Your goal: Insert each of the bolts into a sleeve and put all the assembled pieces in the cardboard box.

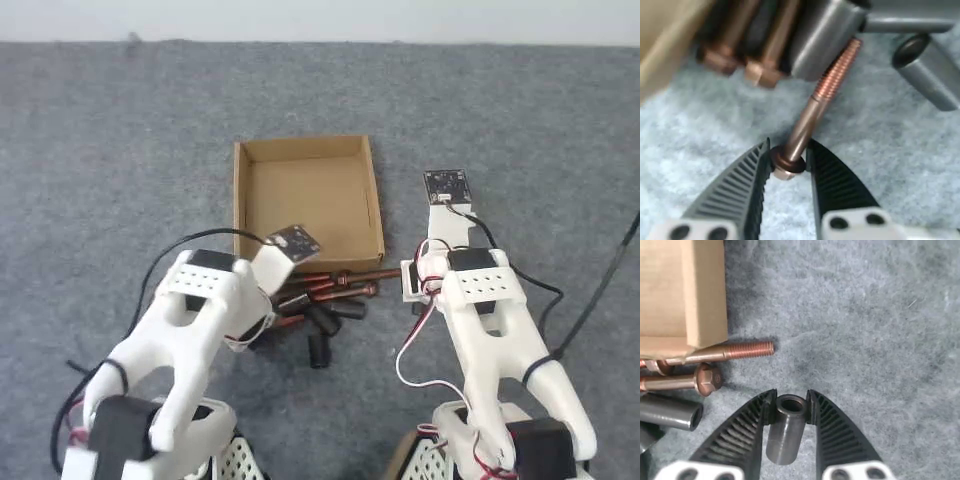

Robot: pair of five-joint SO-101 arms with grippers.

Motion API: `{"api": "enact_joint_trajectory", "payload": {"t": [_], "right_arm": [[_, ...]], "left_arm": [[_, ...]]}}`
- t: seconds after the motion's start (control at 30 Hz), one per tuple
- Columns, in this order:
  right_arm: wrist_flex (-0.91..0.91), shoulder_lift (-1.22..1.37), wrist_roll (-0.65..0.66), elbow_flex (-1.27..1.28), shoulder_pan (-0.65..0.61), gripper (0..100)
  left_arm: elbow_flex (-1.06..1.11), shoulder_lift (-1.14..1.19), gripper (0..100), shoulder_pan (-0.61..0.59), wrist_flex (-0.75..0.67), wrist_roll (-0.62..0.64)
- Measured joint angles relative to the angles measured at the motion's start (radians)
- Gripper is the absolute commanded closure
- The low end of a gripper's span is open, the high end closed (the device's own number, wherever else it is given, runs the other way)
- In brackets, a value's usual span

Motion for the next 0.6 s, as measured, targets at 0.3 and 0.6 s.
{"api": "enact_joint_trajectory", "payload": {"t": [0.3,0.6], "right_arm": [[-0.015,0.000,0.000,0.006,0.000,99.1],[-0.018,0.000,0.000,0.006,0.002,99.1]], "left_arm": [[0.015,-0.215,99,-0.180,0.028,-0.028],[-0.290,-0.222,99,-0.341,0.381,-0.184]]}}
